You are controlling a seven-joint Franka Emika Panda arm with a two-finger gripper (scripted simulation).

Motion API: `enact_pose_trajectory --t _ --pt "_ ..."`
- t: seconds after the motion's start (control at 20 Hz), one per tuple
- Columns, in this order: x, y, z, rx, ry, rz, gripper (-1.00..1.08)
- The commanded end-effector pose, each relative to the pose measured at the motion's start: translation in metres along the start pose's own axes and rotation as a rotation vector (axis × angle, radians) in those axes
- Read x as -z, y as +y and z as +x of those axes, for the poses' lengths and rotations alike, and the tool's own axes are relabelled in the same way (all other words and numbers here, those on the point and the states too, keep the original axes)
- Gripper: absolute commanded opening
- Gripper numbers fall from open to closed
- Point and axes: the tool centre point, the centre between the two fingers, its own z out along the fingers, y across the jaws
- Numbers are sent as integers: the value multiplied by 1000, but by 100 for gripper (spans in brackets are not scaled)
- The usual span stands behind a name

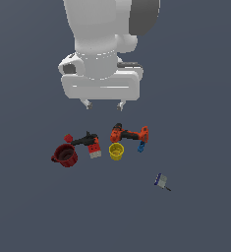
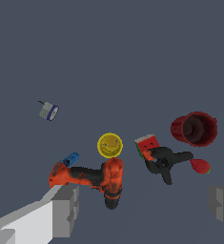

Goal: Pick up a designated object from a clutter of objects.

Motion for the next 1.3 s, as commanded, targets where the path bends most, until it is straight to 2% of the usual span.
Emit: enact_pose_trajectory --t 0.0,0.35,0.65,1.25 --pt "0 0 0 -1 -1 1 100" --pt "-9 -9 10 54 -5 -8 100" --pt "-30 -29 29 163 -13 -24 100" --pt "-114 -104 77 534 -44 -51 100"
